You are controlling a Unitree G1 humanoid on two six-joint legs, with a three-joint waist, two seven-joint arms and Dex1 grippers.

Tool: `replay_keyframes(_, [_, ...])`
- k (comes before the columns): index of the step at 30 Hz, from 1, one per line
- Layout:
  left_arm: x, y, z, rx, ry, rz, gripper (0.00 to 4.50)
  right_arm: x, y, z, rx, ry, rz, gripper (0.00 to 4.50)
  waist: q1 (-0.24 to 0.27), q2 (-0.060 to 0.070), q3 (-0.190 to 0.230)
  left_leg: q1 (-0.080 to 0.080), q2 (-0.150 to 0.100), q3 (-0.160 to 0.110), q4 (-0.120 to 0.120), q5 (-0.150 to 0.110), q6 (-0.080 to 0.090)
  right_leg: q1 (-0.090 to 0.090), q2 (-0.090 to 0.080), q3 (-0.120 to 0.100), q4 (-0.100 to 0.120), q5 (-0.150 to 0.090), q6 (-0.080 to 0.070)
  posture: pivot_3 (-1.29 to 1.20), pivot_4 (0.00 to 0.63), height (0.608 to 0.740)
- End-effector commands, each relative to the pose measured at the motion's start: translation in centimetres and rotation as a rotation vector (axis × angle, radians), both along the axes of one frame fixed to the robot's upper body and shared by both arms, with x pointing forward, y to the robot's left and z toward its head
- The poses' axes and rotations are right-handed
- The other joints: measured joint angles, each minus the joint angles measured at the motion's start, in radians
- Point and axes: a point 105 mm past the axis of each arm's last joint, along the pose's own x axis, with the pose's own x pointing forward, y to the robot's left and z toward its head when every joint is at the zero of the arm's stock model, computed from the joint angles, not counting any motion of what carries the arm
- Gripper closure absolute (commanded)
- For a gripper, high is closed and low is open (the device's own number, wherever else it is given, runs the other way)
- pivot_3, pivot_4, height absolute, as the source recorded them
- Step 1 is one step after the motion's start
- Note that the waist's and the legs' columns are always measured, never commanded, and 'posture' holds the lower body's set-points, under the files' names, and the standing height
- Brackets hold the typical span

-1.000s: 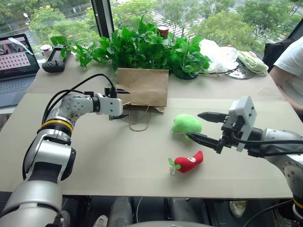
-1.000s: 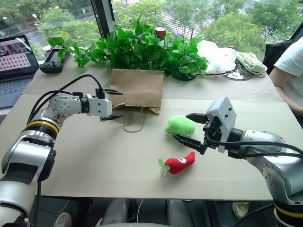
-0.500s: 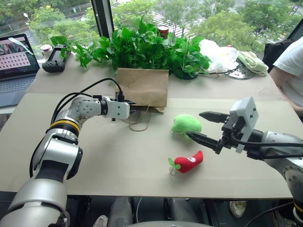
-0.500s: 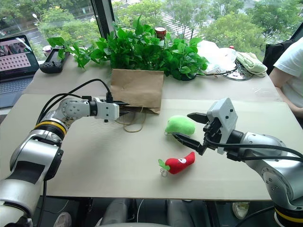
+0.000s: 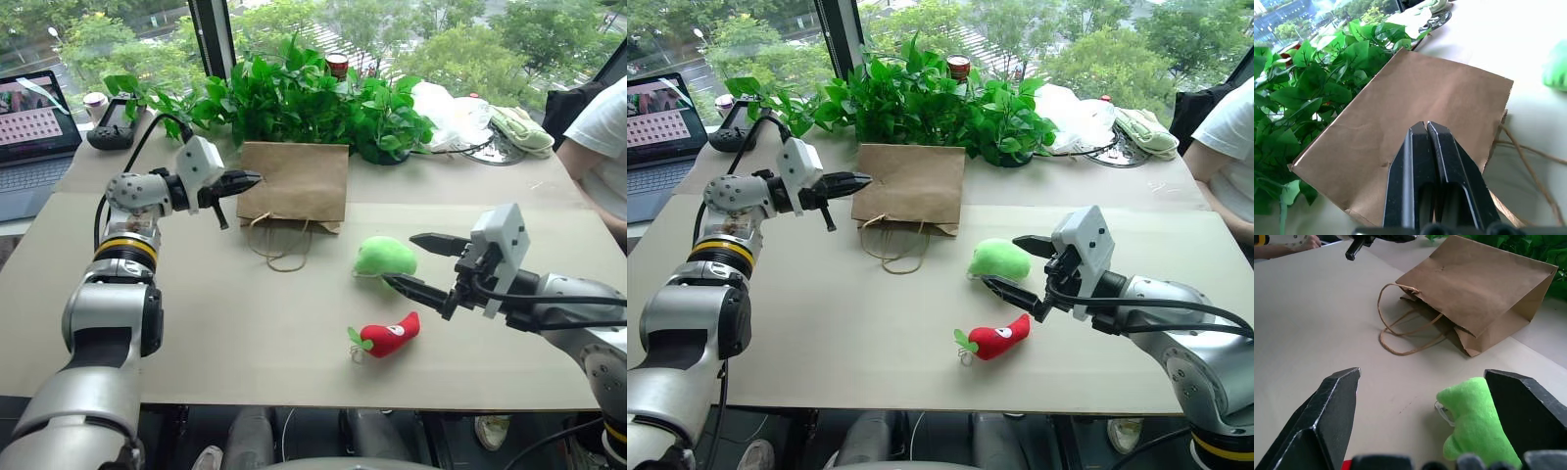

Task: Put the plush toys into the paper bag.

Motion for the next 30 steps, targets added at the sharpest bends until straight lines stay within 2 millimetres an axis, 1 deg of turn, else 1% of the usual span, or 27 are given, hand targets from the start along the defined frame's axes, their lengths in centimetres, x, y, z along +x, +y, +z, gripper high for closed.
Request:
replay_keyframes(1, [0.0,1.3,-0.4,0.144,-0.049,0.05,3.68,0.2,0.0,0.8,0.004,-0.057,-0.008,0.0,-0.002,0.0,0.0,0.0,0.0,0.0,0.0,0.0,0.0,0.0,0.0,0.0,0.0,0.0,0.0,0.0,0.15,0.74])
replay_keyframes(2, [0.1,1.3,-0.8,0.218,-0.081,0.061,3.25,0.3,0.0,0.7,0.0,-0.059,-0.013,0.0,-0.002,0.0,0.0,0.0,0.0,-0.001,0.0,0.0,0.0,0.0,0.0,0.0,0.0,0.0,0.0,0.0,0.15,0.74])
replay_keyframes(4, [0.1,0.9,-1.4,0.376,-0.168,0.042,2.58,0.4,0.0,0.8,0.003,-0.066,-0.015,0.0,0.0,0.0,0.0,0.0,-0.001,-0.001,0.0,0.0,0.0,0.0,0.0,-0.001,0.0,0.0,0.0,0.0,0.15,0.74])
replay_keyframes(8, [0.0,-0.3,-2.1,0.551,-0.298,-0.015,1.06,0.2,0.0,0.9,0.008,-0.07,-0.016,0.0,0.01,0.0,0.0,-0.001,-0.001,-0.002,0.001,0.0,0.0,0.001,0.0,-0.001,-0.001,0.0,0.0,0.0,0.15,0.74])
replay_keyframes(13, [0.0,-2.2,-3.8,0.667,-0.395,-0.078,1.06,-0.1,-0.2,0.9,0.007,-0.069,-0.035,0.0,0.012,0.0,0.0,-0.001,-0.001,-0.002,0.001,0.0,0.0,0.001,0.0,-0.001,-0.001,0.0,0.0,0.0,0.15,0.74])
replay_keyframes(16, [0.1,-3.0,-4.8,0.733,-0.44,-0.104,1.06,-0.2,-0.2,0.9,0.008,-0.073,-0.044,0.0,0.012,0.0,0.0,-0.001,-0.001,-0.002,0.001,0.0,0.0,0.001,0.0,-0.001,0.0,0.0,0.0,0.0,0.15,0.74])
replay_keyframes(22, [0.2,-5.0,-4.1,0.64,-0.482,-0.116,1.06,-0.5,-0.5,1.0,0.002,-0.076,-0.065,0.0,0.011,0.0,0.0,-0.001,-0.001,-0.003,0.001,0.0,0.0,0.001,0.0,-0.001,0.0,0.0,0.0,0.0,0.15,0.74])
replay_keyframes(30, [-0.1,-5.2,-4.1,0.59,-0.445,-0.132,1.06,-0.6,-0.7,0.9,0.002,-0.077,-0.077,0.0,0.01,0.0,0.0,-0.001,-0.001,-0.003,0.001,0.0,0.0,0.001,0.0,-0.001,0.0,0.0,0.0,0.0,0.15,0.74])
